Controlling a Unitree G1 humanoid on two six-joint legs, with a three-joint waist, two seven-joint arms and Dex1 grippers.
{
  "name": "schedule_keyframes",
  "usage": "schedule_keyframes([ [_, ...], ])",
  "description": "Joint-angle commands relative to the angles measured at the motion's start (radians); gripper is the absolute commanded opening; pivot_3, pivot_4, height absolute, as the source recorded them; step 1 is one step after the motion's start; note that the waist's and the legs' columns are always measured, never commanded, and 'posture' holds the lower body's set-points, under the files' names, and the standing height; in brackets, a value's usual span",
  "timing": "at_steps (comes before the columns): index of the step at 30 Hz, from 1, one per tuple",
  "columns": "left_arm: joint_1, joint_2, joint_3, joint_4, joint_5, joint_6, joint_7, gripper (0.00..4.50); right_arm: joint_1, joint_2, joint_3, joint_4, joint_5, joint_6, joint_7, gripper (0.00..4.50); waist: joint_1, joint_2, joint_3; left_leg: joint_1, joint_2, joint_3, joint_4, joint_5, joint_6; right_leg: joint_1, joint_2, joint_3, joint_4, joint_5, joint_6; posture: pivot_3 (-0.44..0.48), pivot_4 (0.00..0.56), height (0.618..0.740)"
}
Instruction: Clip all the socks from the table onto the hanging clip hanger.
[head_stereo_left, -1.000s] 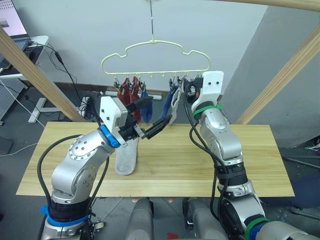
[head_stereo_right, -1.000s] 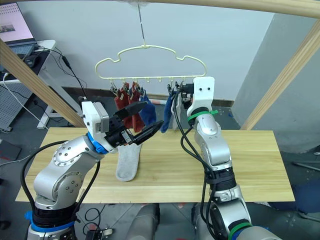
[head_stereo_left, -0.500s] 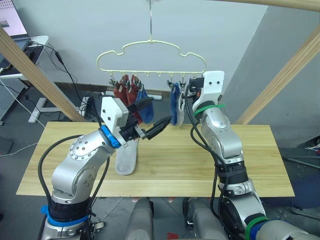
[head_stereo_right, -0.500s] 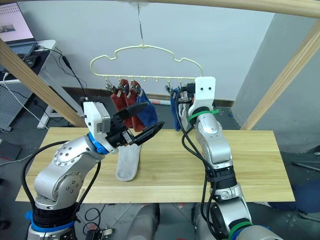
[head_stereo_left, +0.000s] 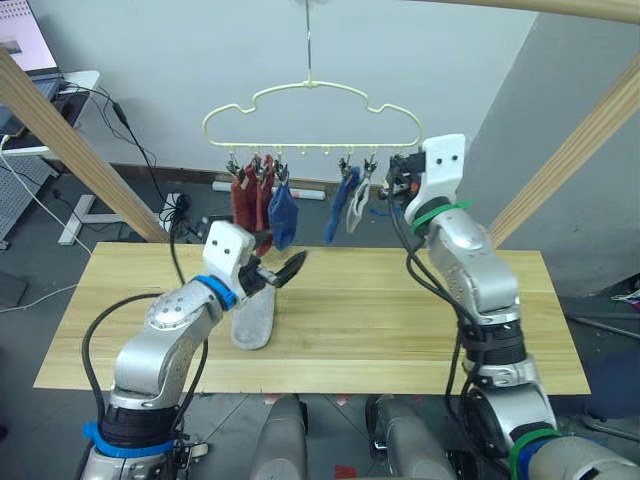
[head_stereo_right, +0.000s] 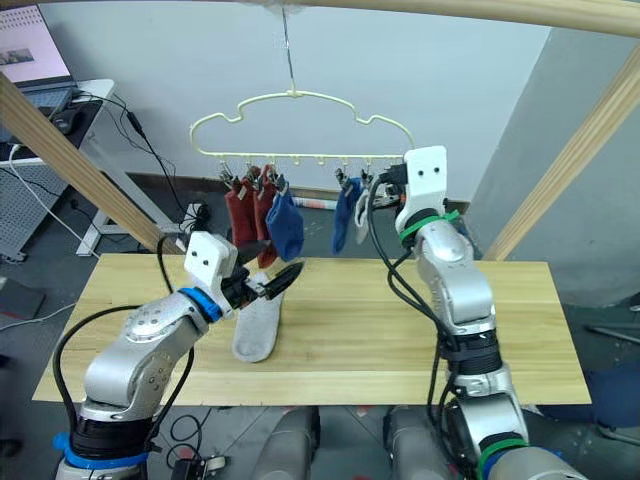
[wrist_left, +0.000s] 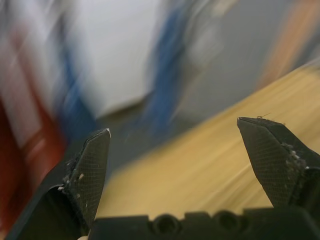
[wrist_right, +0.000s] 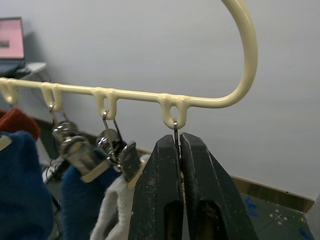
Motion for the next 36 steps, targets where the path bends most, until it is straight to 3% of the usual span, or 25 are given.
schedule_keyframes([
  [1,-0.036,-0.007,-0.016,0.165,0.093,-0.097,0.021,4.50,0.028,-0.030,-0.021,-0.060,0.032,0.062,0.034,0.01,0.002,0.000,0.000,0.000,0.000,0.000,0.000,0.000,0.000,0.000,0.000,0.000,0.000,0.000,0.000,0.204,0.289,0.740],
  [8,-0.131,-0.044,-0.063,0.455,0.198,-0.198,0.005,4.50,0.055,-0.027,-0.018,-0.109,0.042,0.132,0.022,0.01,0.017,0.000,0.000,0.000,0.000,0.000,0.000,0.000,0.000,0.000,0.000,0.000,0.000,0.000,0.000,0.190,0.295,0.740],
  [14,-0.106,-0.050,-0.090,0.493,0.212,-0.087,-0.036,4.50,0.068,-0.015,-0.017,-0.148,0.041,0.171,0.011,0.01,0.019,0.000,0.000,0.000,0.000,0.000,0.000,0.000,0.000,0.000,0.000,0.000,0.000,0.000,0.000,0.165,0.296,0.740],
  [21,-0.073,-0.009,-0.160,0.477,0.295,-0.147,-0.094,2.84,0.063,-0.021,-0.029,-0.145,0.040,0.180,0.016,0.00,0.019,0.000,0.000,0.002,0.000,0.000,0.000,0.000,0.000,0.003,0.000,0.000,0.000,0.000,0.000,0.168,0.292,0.740],
  [30,-0.047,-0.007,-0.231,0.444,0.355,-0.293,-0.151,0.04,0.035,-0.059,-0.036,-0.097,0.039,0.167,0.045,0.00,0.021,0.000,0.000,0.002,0.000,0.000,0.000,0.000,0.000,0.003,-0.001,0.000,0.000,0.000,0.000,0.173,0.278,0.740],
  [34,-0.047,-0.063,-0.221,0.380,0.306,-0.330,-0.183,0.01,0.010,-0.070,-0.078,-0.082,0.085,0.212,0.062,0.00,0.023,0.000,0.000,0.001,-0.001,0.000,0.000,0.000,0.000,0.003,-0.001,0.000,0.000,0.000,0.000,0.173,0.272,0.740],
  [36,-0.054,-0.088,-0.221,0.333,0.294,-0.367,-0.198,0.01,-0.014,-0.044,-0.152,-0.081,0.170,0.344,0.053,0.00,0.023,0.000,0.000,0.001,-0.001,0.000,0.000,0.000,0.000,0.003,-0.001,0.000,-0.001,0.000,0.000,0.173,0.272,0.740],
])
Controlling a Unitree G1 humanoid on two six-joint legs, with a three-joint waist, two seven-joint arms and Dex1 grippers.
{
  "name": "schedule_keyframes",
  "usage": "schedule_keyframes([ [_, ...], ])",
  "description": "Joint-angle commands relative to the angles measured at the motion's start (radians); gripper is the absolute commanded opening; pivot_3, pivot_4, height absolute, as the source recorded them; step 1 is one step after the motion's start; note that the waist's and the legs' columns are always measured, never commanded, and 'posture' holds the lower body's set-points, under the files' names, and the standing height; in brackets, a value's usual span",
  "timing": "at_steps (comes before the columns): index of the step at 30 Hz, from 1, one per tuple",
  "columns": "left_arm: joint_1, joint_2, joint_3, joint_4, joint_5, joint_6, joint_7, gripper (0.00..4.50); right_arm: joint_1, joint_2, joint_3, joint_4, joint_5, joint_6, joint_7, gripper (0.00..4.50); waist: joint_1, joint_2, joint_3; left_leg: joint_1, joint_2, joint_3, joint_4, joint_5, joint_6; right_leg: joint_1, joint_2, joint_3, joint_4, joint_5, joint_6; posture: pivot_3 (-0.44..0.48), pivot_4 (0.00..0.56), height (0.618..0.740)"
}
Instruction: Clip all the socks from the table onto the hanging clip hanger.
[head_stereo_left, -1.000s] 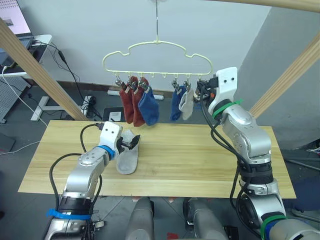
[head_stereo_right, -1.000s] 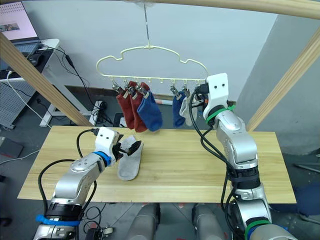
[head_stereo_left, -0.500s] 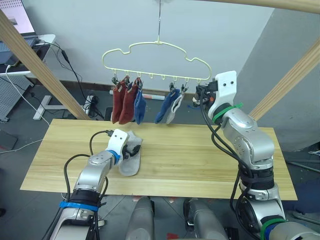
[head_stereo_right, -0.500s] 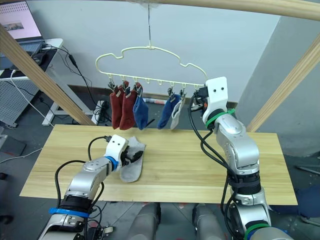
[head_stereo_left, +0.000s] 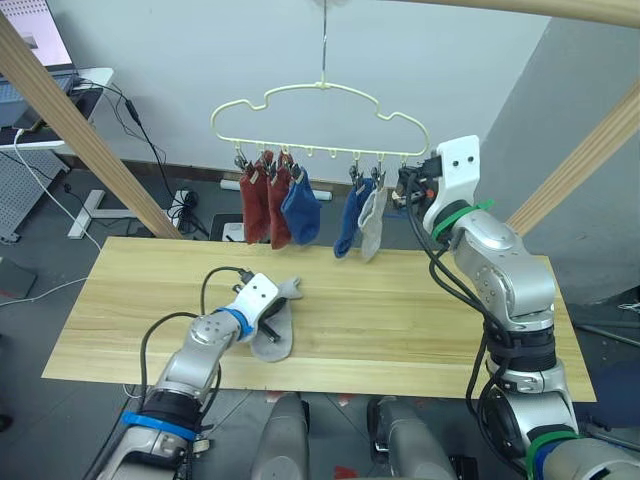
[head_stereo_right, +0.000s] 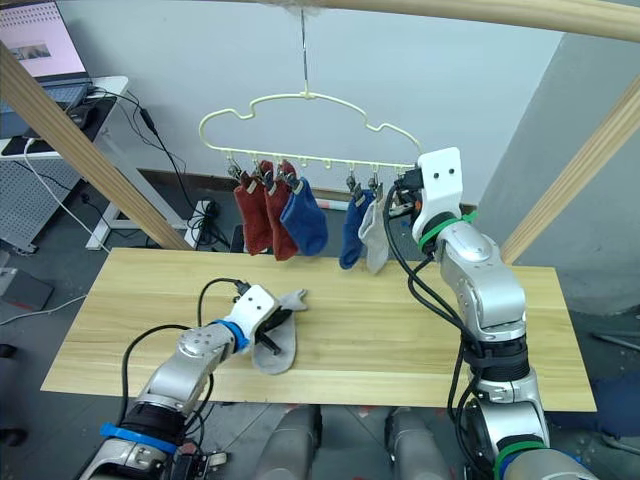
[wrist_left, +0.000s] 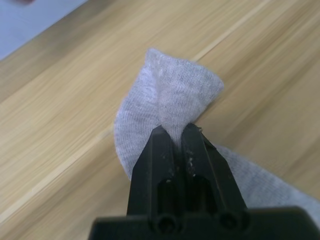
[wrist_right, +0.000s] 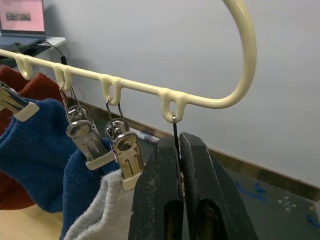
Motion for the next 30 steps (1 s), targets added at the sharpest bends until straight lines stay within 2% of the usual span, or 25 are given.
schedule_keyframes([
  [1,-0.011,-0.027,-0.002,-0.117,-0.026,-0.066,-0.025,0.01,-0.028,0.023,-0.138,0.006,0.128,0.211,-0.012,0.00,0.001,0.000,0.000,0.000,0.000,0.000,0.000,0.000,0.000,0.000,0.000,0.000,0.000,0.000,0.000,0.165,0.266,0.740],
  [7,-0.060,-0.073,-0.010,-0.267,-0.040,-0.099,-0.035,0.01,-0.107,0.052,-0.328,0.021,0.275,0.501,-0.061,0.00,0.002,0.000,0.000,0.000,0.000,-0.001,0.001,0.000,0.000,0.001,0.000,-0.001,0.001,0.000,0.000,0.161,0.263,0.740],
  [15,-0.130,-0.100,-0.061,-0.355,0.001,-0.114,-0.026,0.01,-0.220,0.168,-0.514,0.022,0.327,0.692,-0.173,0.00,0.000,0.000,0.000,0.000,0.000,-0.001,0.001,0.000,0.000,0.001,0.000,-0.001,0.000,0.000,0.000,0.157,0.267,0.740],
  [22,-0.172,-0.097,-0.093,-0.324,0.055,-0.156,-0.023,0.01,-0.254,0.215,-0.572,0.012,0.324,0.748,-0.215,0.00,-0.001,0.000,0.000,0.000,-0.001,-0.001,0.000,0.000,0.000,0.001,0.000,-0.001,0.000,0.000,0.000,0.154,0.273,0.740],
  [30,-0.230,-0.114,-0.062,-0.266,0.080,-0.217,0.037,0.01,-0.255,0.222,-0.580,-0.007,0.319,0.785,-0.212,0.00,-0.001,0.000,0.000,0.000,-0.001,-0.001,0.000,0.000,0.000,0.001,0.000,-0.001,0.000,0.000,0.000,0.152,0.278,0.740],
])
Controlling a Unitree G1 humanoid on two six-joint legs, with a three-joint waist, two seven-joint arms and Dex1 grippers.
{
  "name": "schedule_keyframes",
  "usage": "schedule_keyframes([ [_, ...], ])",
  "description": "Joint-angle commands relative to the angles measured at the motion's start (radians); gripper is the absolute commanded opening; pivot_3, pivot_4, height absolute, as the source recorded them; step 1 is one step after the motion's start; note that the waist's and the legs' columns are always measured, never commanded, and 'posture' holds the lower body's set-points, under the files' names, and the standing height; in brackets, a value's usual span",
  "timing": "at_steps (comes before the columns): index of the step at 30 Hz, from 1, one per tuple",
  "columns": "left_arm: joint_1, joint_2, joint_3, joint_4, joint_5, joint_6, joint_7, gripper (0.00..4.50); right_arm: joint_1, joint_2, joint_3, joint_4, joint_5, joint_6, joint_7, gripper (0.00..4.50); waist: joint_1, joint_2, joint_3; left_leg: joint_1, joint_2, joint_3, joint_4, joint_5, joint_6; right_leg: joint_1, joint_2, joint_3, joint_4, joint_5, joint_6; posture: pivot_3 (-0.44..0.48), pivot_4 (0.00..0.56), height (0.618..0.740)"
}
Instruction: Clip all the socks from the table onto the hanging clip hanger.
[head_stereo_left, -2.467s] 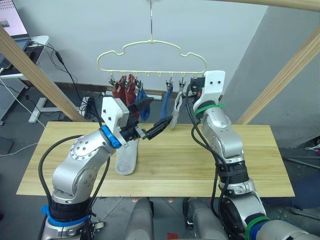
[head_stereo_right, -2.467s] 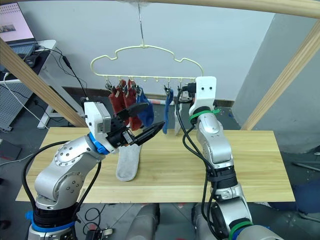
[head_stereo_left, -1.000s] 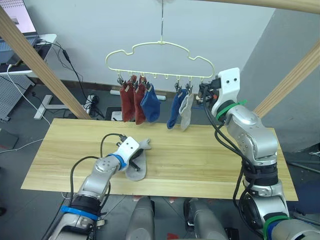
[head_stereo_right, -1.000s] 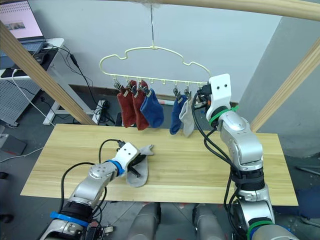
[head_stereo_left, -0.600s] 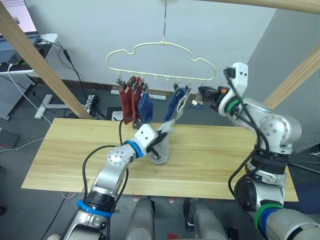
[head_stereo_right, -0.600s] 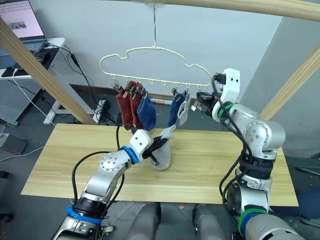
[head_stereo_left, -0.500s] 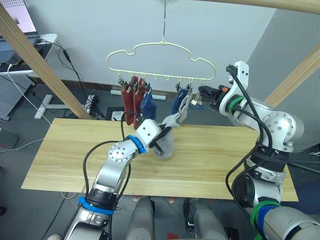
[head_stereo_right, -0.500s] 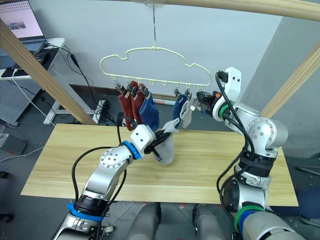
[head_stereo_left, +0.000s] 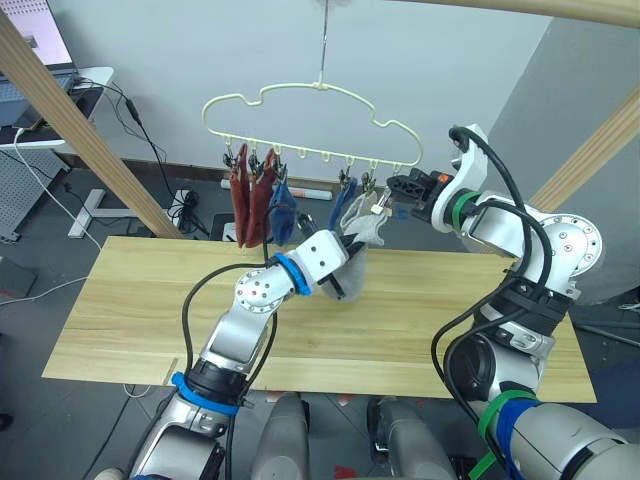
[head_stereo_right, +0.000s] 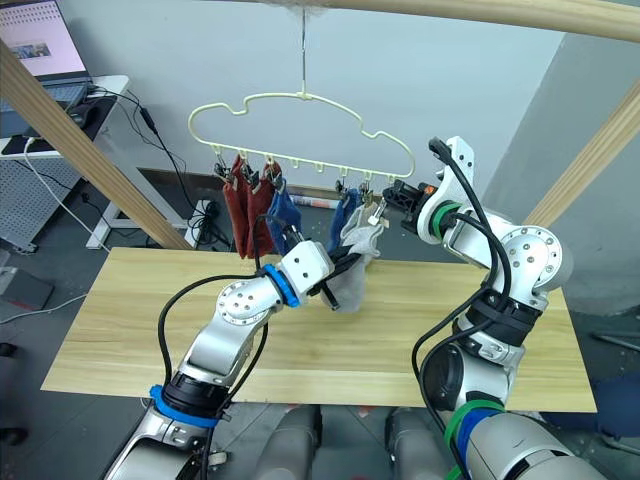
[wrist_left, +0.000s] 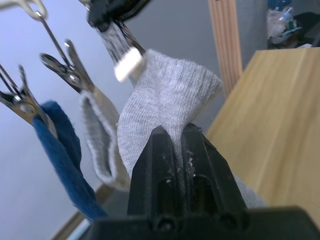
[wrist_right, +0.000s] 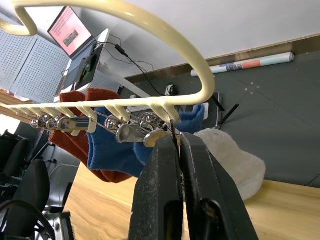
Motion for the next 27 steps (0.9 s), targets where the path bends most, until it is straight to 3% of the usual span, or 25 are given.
schedule_keyframes([
  [1,-0.024,-0.011,0.015,-0.004,0.006,-0.041,0.025,0.01,0.018,0.000,-0.025,-0.017,-0.017,0.036,-0.022,0.00,-0.001,0.000,0.000,0.000,0.000,0.000,0.000,0.000,0.000,0.000,0.000,0.000,0.000,0.000,0.000,0.152,0.278,0.740],
  [6,-0.025,-0.015,0.000,0.009,0.005,-0.045,0.014,0.01,0.013,0.014,-0.044,-0.023,-0.018,0.047,-0.021,0.00,-0.001,0.000,0.000,0.000,0.000,0.000,0.000,0.000,0.000,0.000,0.000,0.000,0.000,0.000,0.000,0.152,0.278,0.740],
  [9,-0.021,-0.020,-0.005,0.006,0.004,-0.042,0.011,0.00,0.003,0.033,-0.072,-0.026,-0.016,0.059,-0.023,0.70,-0.001,0.000,0.000,0.000,0.000,0.000,0.000,0.000,0.000,0.000,0.000,0.000,0.000,0.000,0.000,0.152,0.278,0.740],
  [15,-0.025,-0.024,-0.005,0.000,0.002,-0.035,0.005,0.00,0.003,0.037,-0.089,-0.028,-0.001,0.066,-0.017,2.91,-0.012,0.001,0.001,-0.001,0.000,0.000,-0.001,0.000,0.000,-0.002,0.000,0.000,0.000,0.000,0.000,0.153,0.282,0.740],
  [19,-0.025,-0.037,-0.009,-0.016,-0.030,-0.004,-0.026,0.00,0.038,-0.062,-0.060,-0.052,0.095,0.066,0.118,4.24,-0.018,0.001,0.001,-0.002,0.000,0.000,-0.001,0.000,0.000,-0.002,0.000,0.000,0.000,0.000,0.000,0.154,0.282,0.740],
  [21,-0.026,-0.054,-0.009,-0.020,-0.061,0.031,-0.048,0.00,0.065,-0.129,-0.072,-0.064,0.173,0.066,0.190,4.46,-0.021,0.001,0.001,-0.002,0.000,0.000,-0.001,0.000,0.000,-0.002,0.000,0.000,0.000,0.000,0.000,0.154,0.282,0.740],
  [24,-0.034,-0.107,0.016,-0.018,-0.153,0.141,-0.065,0.72,0.120,-0.205,-0.074,-0.104,0.227,0.066,0.258,4.50,-0.024,0.002,0.001,-0.002,0.000,0.000,-0.001,0.000,0.000,-0.002,0.000,0.000,0.000,0.000,0.000,0.137,0.282,0.740],
  [27,-0.039,-0.151,0.035,-0.023,-0.227,0.268,-0.061,1.59,0.235,-0.283,0.027,-0.168,0.226,-0.012,0.312,4.50,-0.030,0.002,0.001,-0.002,0.000,0.000,-0.001,0.000,0.000,-0.001,0.000,0.000,0.000,0.000,0.000,0.128,0.280,0.740],
])
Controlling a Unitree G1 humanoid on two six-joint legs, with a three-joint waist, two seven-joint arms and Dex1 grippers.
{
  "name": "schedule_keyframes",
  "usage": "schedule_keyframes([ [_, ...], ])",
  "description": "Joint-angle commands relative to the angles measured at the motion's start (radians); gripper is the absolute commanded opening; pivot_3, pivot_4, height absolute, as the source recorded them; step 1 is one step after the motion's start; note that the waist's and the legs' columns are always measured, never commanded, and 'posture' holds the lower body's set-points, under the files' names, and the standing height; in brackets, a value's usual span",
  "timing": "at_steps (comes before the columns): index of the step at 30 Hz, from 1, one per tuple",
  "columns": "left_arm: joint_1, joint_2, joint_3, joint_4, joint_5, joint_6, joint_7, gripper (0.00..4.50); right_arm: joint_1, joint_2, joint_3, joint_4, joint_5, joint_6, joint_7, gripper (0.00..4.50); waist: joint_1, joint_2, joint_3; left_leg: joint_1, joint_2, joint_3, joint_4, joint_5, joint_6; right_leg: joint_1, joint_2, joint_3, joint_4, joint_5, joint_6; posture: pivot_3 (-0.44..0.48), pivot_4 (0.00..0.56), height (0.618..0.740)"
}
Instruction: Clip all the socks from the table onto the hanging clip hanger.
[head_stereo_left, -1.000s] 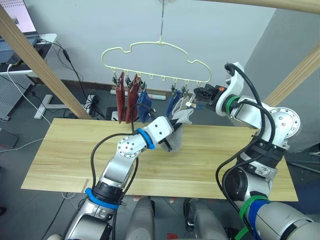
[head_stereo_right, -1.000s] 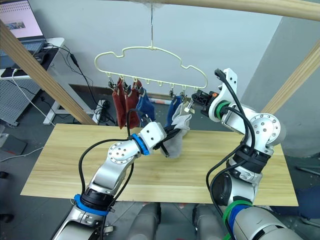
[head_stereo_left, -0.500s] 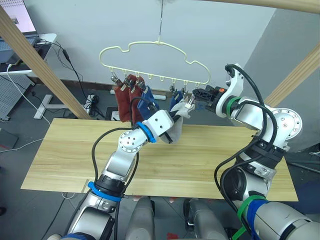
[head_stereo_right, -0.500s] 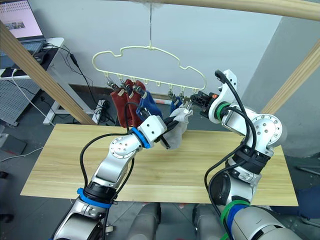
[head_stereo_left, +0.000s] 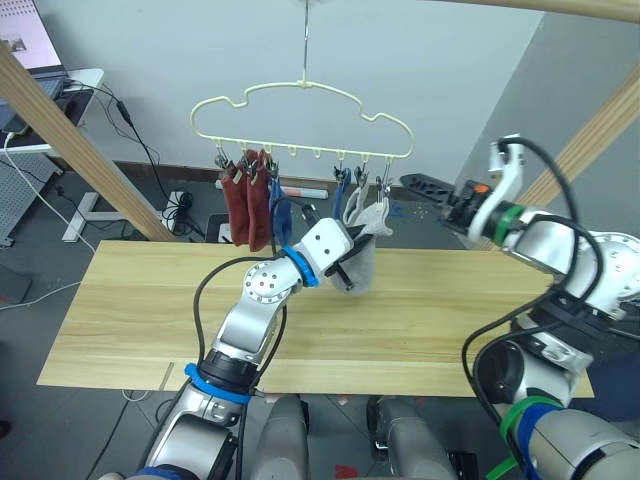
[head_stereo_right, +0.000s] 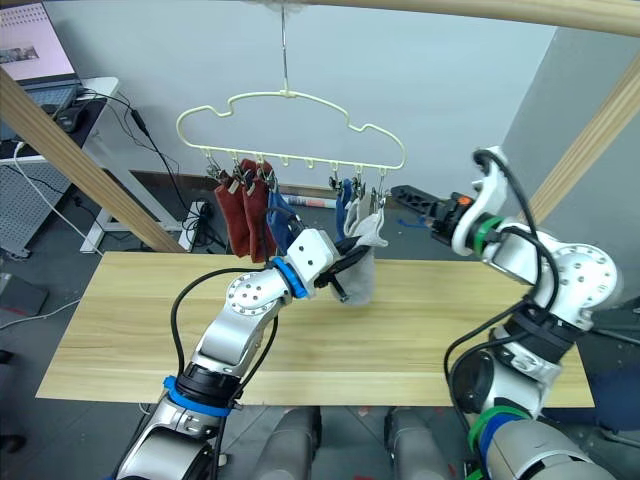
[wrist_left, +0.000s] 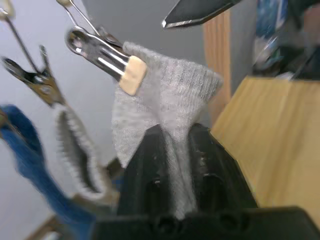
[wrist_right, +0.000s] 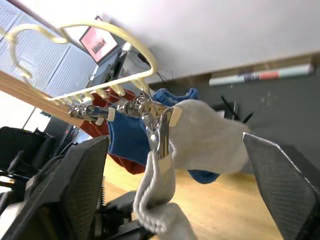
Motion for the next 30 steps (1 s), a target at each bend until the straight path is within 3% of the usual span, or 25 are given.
schedule_keyframes([
  [1,-0.012,-0.035,0.028,-0.047,-0.094,0.133,-0.004,1.89,0.116,-0.062,0.108,-0.097,0.020,-0.098,0.072,4.50,-0.004,0.000,0.000,0.000,0.000,0.000,0.000,0.000,0.000,0.000,0.000,0.000,0.000,0.000,0.000,0.128,0.280,0.740],
  [9,0.136,0.002,0.152,-0.018,-0.165,0.232,0.051,4.39,0.527,-0.180,0.425,-0.172,-0.266,-0.596,0.101,4.50,-0.028,0.000,0.000,0.001,0.001,0.001,0.000,0.000,0.000,-0.001,0.001,0.002,0.001,-0.001,0.001,0.130,0.274,0.740],
  [15,0.301,0.064,0.268,-0.083,-0.112,0.292,0.217,4.45,0.724,-0.228,0.589,-0.161,-0.471,-0.881,0.076,4.50,-0.027,0.000,0.001,0.002,0.001,0.001,0.000,0.000,0.000,0.000,0.001,0.002,0.001,-0.001,0.002,0.142,0.265,0.740],
  [22,0.495,0.191,0.361,-0.125,-0.067,0.270,0.265,4.45,0.861,-0.189,0.593,-0.054,-0.563,-1.061,0.038,4.50,-0.015,-0.001,-0.001,0.002,0.001,0.001,0.001,0.000,-0.001,0.000,0.000,0.002,0.001,-0.001,0.001,0.187,0.224,0.740],
  [30,0.591,0.245,0.466,-0.050,-0.055,0.169,0.288,4.45,0.881,-0.176,0.604,0.033,-0.628,-1.113,0.013,4.50,0.004,-0.004,-0.025,0.002,0.001,0.001,0.001,0.000,-0.001,0.000,-0.001,0.001,0.000,-0.001,0.001,0.224,0.149,0.740],
])
